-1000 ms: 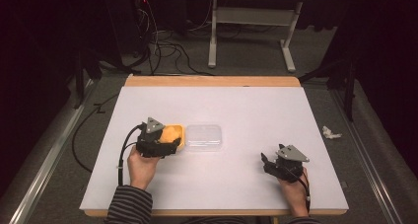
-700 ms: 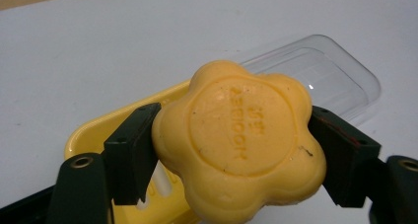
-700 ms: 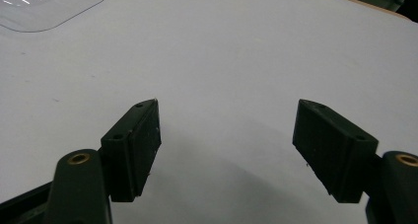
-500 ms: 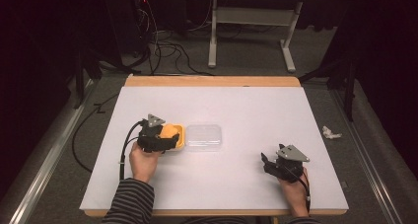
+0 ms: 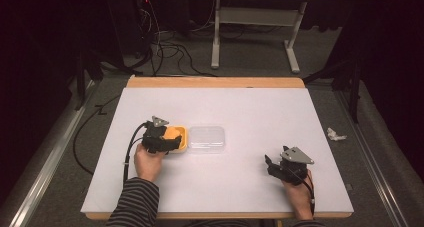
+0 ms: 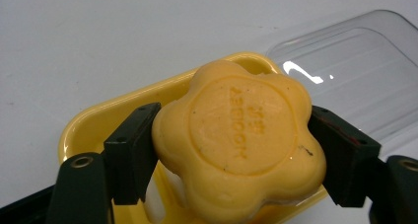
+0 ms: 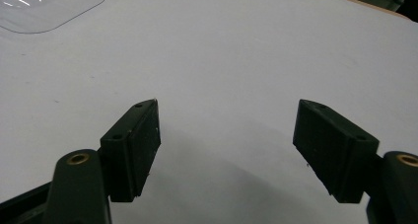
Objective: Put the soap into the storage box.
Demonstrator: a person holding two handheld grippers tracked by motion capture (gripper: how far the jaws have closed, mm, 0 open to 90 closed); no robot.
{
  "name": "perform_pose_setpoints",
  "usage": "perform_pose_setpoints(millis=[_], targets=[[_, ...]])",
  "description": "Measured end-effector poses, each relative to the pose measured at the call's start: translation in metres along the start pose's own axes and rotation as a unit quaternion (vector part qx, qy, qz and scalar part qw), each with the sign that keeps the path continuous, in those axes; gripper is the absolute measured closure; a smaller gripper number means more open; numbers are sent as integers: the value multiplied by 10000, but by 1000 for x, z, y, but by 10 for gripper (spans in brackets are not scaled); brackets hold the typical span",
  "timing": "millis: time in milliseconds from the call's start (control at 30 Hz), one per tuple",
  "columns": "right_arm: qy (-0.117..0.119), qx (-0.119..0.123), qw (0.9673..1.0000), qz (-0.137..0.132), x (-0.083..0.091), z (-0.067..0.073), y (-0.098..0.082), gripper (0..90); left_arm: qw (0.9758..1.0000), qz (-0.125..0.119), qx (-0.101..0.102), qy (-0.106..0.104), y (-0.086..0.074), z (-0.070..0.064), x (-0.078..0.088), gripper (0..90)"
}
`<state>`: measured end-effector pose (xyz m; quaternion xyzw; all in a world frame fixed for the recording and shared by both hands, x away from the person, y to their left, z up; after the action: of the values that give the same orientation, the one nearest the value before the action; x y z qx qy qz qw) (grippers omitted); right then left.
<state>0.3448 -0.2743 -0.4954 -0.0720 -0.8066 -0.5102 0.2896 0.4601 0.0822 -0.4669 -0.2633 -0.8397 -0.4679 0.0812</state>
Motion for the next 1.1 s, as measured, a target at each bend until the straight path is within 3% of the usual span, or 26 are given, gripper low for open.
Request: perform_pose_setpoints(millis=[600, 1100], targets=[[-5, -28, 10000, -21, 1, 0, 0, 266, 9996, -38, 51, 277, -3, 11, -13, 271], [7, -29, 10000, -48, 1, 0, 0, 265, 9993, -372, 97, 24, 10, 4, 4, 283]])
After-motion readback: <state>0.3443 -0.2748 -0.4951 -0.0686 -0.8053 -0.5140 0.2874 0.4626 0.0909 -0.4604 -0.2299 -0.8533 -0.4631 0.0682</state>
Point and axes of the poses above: each handheld gripper's, and its own axes: x roughly backward along the jaws, y roughly out of its top, z roughly to its left, the point moved 3 cm from there along -x, roughly forward along the jaws, and after that the axes turned 10 degrees about x, right-handed, at the moved point
